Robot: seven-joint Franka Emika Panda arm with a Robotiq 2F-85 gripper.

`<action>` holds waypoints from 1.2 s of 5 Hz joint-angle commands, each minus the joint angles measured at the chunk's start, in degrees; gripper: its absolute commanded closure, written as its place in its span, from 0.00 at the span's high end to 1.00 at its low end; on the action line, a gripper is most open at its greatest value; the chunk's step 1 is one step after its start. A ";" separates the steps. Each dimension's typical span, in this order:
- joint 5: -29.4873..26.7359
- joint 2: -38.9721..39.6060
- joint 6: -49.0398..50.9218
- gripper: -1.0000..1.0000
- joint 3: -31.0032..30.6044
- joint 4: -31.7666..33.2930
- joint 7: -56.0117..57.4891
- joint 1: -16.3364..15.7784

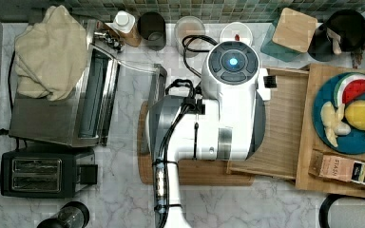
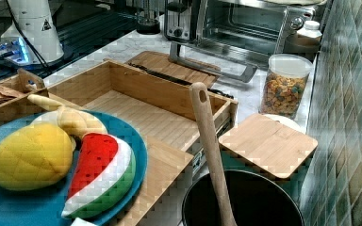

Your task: Close the drawer.

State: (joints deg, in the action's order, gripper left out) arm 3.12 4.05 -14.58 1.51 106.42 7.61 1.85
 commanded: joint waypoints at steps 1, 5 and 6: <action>0.16 0.00 -0.12 0.00 -0.02 0.39 0.00 0.06; 6.45 5.11 -20.47 0.00 -3.14 10.51 14.03 -1.07; 4.76 8.00 -21.24 0.00 -3.77 8.88 16.32 -0.07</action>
State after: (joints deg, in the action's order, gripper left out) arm 9.37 11.09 -36.12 -2.45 116.27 18.14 1.89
